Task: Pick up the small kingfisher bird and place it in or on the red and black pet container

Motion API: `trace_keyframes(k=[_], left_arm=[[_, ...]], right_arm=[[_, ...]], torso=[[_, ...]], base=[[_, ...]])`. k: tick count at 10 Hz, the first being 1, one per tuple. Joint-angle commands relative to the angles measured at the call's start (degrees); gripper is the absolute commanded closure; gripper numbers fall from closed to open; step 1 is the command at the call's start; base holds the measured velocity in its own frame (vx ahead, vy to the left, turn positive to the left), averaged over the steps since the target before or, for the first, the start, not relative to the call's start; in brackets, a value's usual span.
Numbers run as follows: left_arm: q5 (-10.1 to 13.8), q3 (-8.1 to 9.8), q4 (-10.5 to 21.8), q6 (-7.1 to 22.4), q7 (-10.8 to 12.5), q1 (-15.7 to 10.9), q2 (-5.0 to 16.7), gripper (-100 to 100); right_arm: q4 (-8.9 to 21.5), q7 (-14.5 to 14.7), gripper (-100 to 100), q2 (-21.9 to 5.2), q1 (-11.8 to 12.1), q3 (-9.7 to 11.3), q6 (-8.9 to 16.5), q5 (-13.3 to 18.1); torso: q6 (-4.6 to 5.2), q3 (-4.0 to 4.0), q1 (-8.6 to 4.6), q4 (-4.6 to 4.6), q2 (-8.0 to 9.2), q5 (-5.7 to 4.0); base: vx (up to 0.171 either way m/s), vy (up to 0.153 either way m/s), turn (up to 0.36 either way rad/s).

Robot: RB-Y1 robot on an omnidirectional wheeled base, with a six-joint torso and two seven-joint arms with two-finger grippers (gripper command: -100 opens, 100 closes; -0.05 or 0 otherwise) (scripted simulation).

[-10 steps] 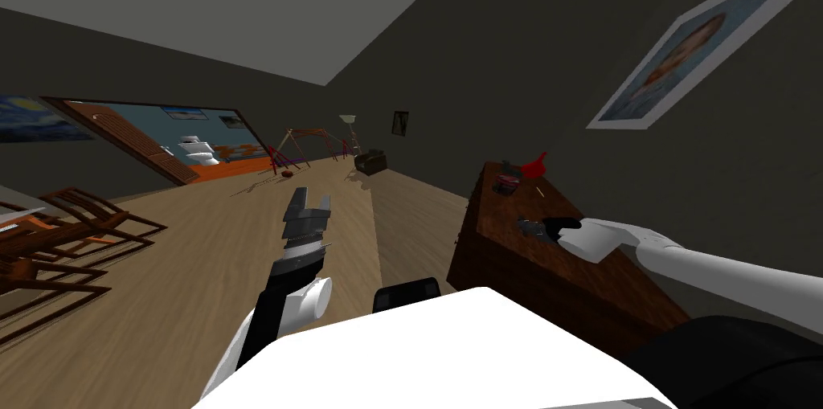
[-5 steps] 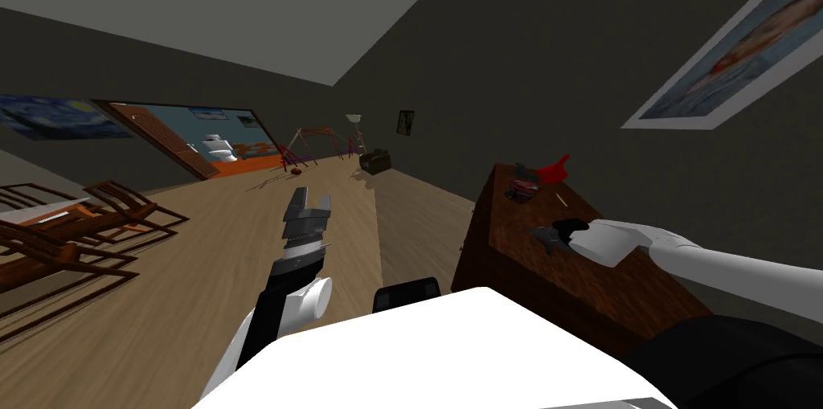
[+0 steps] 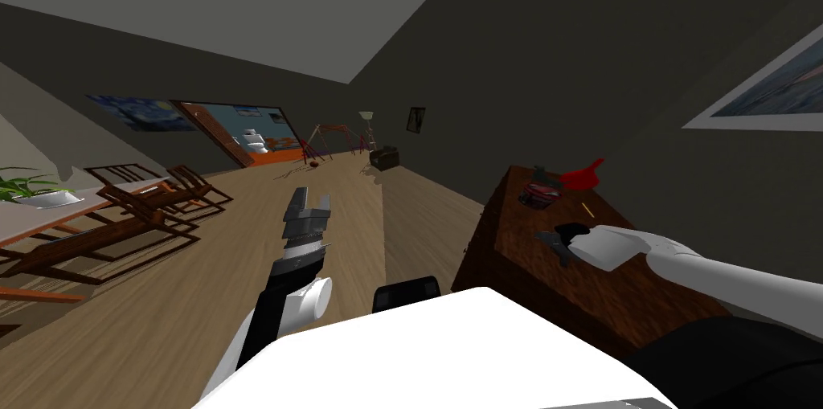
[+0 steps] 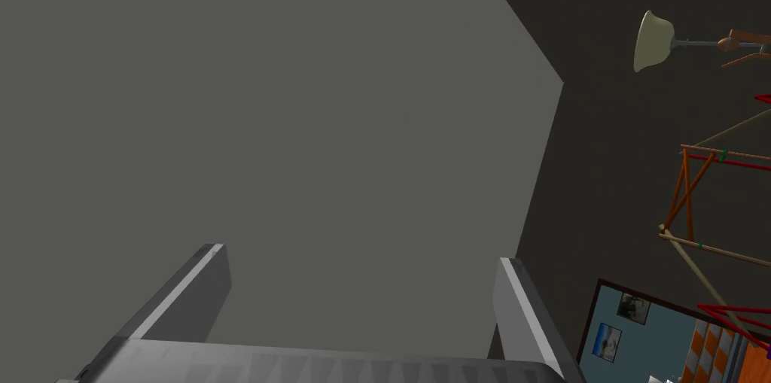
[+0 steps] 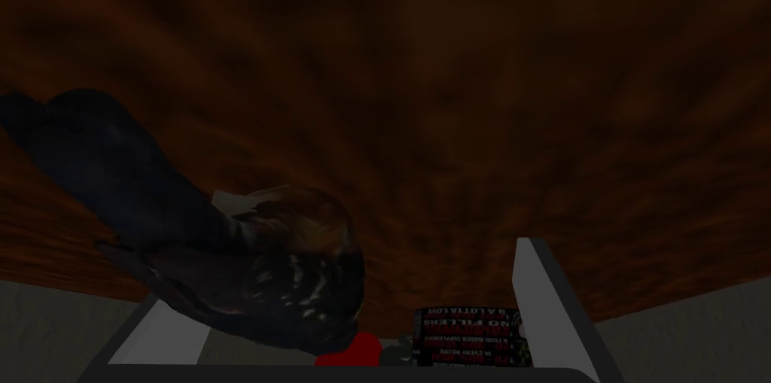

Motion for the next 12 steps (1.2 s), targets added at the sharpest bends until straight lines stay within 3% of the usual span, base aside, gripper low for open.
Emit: trace_keyframes(k=[1, 2, 6, 7, 8, 11, 12], left_arm=[[0.0, 0.0, 0.0, 0.0, 0.0, 0.0, 0.0, 0], [0.0, 0.01, 0.0, 0.0, 0.0, 0.02, 0.0, 0], [0.0, 0.0, 0.0, 0.0, 0.0, 0.03, 0.0, 0], [0.0, 0.0, 0.0, 0.0, 0.0, 0.03, 0.0, 0], [0.0, 0.0, 0.0, 0.0, 0.0, 0.03, 0.0, 0], [0.0, 0.01, -0.01, -0.01, 0.0, 0.04, -0.01, 0], [0.0, 0.01, -0.01, -0.01, 0.0, 0.04, -0.01, 0]], right_arm=[[0.0, 0.0, -100, 0.0, 0.0, 0.0, 0.0, 0.0], [0.15, -0.04, 100, 0.14, -0.09, 0.03, 0.13, 0.07], [0.18, -0.01, 100, 0.1, -0.04, 0.04, 0.16, 0.08], [0.18, -0.02, 0, 0.1, -0.04, 0.04, 0.15, 0.08], [-1.26, -0.65, 100, -1.02, 1.19, -0.6, -0.22, 0.1], [-4.12, -0.05, 100, -3.89, 2.58, -1.05, -1.44, -0.83], [-3.19, 0.22, 100, -3.34, 2.17, -0.78, -1.34, -1.02]], torso=[[0.0, 0.0, 0.0, 0.0, 0.0, 0.0], [0.09, -0.07, 0.08, -0.02, -0.16, 0.03], [0.02, -0.25, 0.21, -0.09, -0.45, 0.02], [0.02, -0.26, 0.21, -0.09, -0.46, 0.03], [0.02, -0.26, 0.21, -0.09, -0.47, 0.03], [0.16, -0.39, 0.46, -0.13, -0.71, 0.12], [0.11, -0.42, 0.47, -0.14, -0.75, 0.1]], base=[[-0.057, -0.03, 0.07], [-0.01, -0.007, -0.027], [-0.002, -0.001, 0.001], [0.0, 0.0, 0.0], [0.045, 0.021, -0.182], [0.093, 0.053, -0.244], [0.04, 0.028, -0.048]])
